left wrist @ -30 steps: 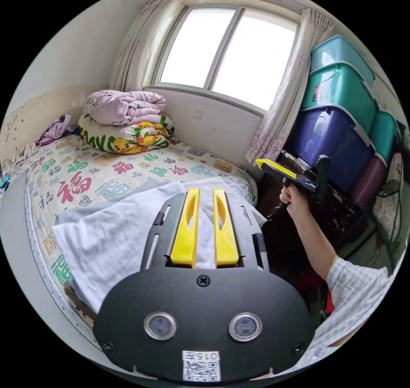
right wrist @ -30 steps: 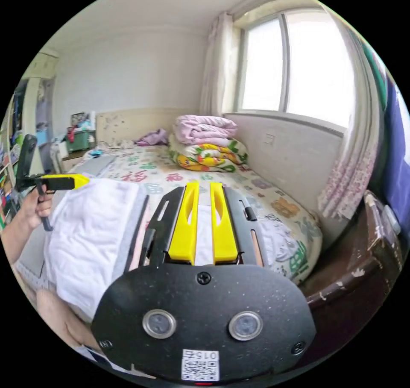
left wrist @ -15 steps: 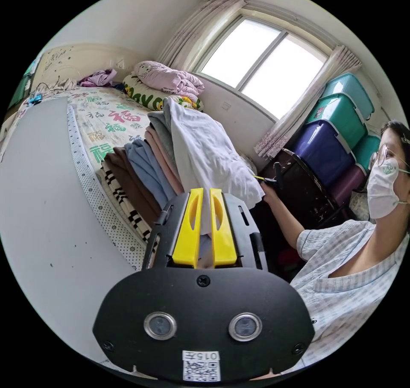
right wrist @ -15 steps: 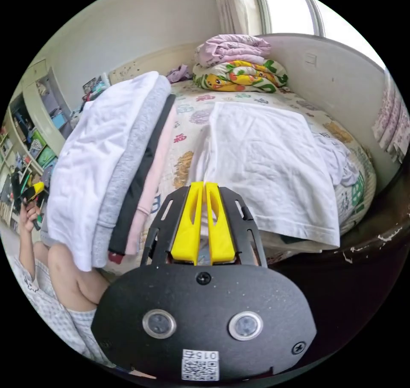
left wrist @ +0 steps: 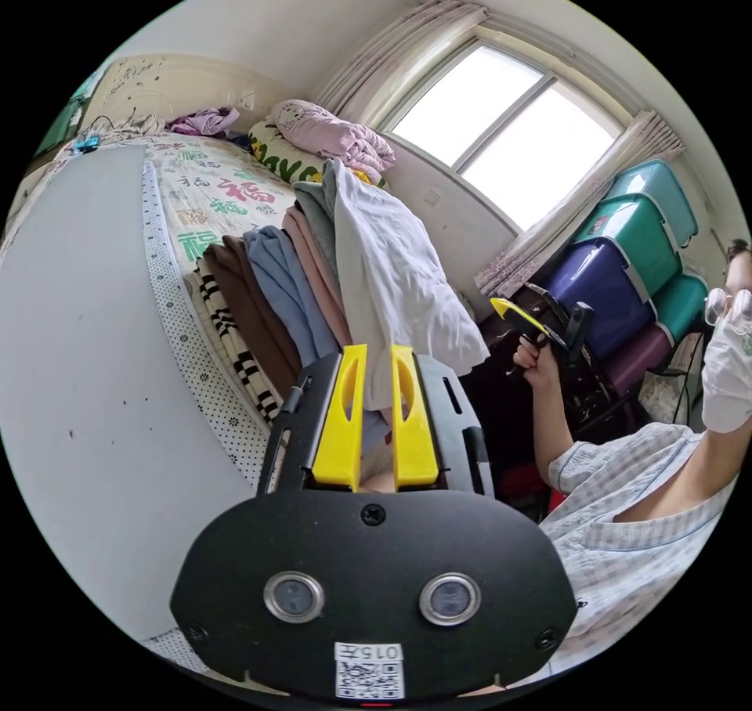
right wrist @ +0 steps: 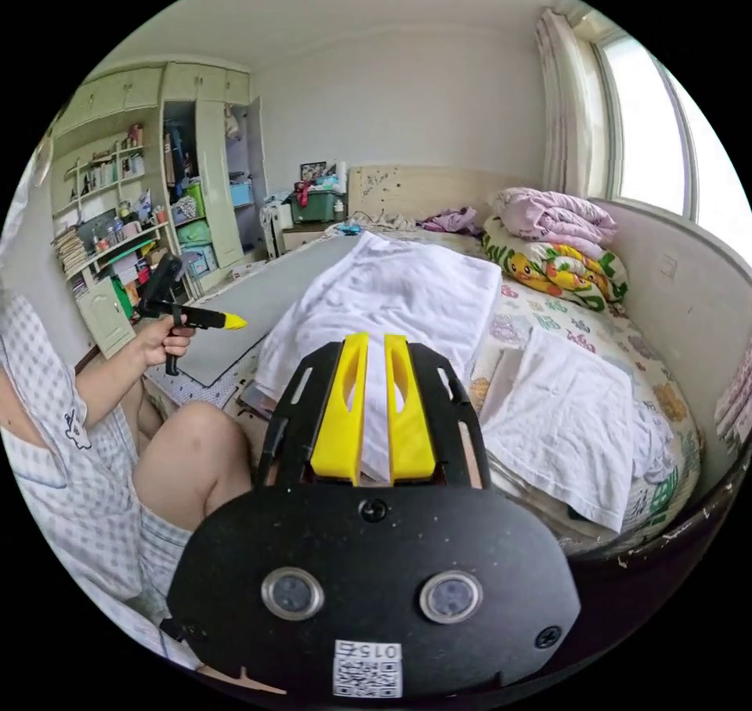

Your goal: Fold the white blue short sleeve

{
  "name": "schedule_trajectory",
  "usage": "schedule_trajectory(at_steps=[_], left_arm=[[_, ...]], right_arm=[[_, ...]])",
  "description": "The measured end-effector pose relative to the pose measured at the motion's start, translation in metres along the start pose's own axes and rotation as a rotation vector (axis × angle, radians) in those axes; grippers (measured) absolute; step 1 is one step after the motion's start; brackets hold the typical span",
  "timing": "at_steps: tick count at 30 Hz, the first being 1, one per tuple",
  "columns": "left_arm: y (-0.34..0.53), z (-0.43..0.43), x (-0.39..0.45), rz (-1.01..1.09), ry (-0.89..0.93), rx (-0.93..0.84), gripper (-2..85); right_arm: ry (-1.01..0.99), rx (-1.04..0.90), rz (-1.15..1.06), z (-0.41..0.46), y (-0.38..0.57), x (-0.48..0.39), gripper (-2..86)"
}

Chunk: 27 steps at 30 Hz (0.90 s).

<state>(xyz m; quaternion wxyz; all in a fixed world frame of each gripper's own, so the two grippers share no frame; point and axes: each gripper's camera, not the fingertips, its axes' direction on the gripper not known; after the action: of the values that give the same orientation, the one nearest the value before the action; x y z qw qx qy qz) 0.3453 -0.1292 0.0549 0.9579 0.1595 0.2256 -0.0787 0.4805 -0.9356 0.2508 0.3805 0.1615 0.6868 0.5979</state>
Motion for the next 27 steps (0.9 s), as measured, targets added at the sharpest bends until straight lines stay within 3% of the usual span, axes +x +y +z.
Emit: schedule_trajectory(at_steps=[4,8,13,19,23,27], left_arm=[[0.021,-0.002,0.018,-0.052,-0.056,0.016,3.5],[0.036,0.002,0.062,-0.051,-0.174,0.102,-0.2],[0.056,-0.002,0.119,-0.151,-0.507,0.202,-0.8],[0.073,-0.008,0.141,-0.3,-0.717,0.192,-0.8],[0.082,-0.016,0.14,-0.353,-0.772,0.13,-0.6],[0.102,-0.047,0.129,-0.38,-0.84,0.224,-0.4]], right_arm=[[-0.179,0.044,-0.028,0.002,0.005,-0.016,6.4],[-0.293,0.123,0.08,0.009,0.017,-0.021,6.4],[-0.453,0.245,0.231,-0.015,0.027,-0.005,7.2],[-0.742,0.502,0.305,-0.068,0.039,0.03,6.0],[-0.865,0.496,0.322,-0.082,0.031,0.062,5.2],[-0.909,0.47,0.37,-0.077,0.021,0.099,5.4]])
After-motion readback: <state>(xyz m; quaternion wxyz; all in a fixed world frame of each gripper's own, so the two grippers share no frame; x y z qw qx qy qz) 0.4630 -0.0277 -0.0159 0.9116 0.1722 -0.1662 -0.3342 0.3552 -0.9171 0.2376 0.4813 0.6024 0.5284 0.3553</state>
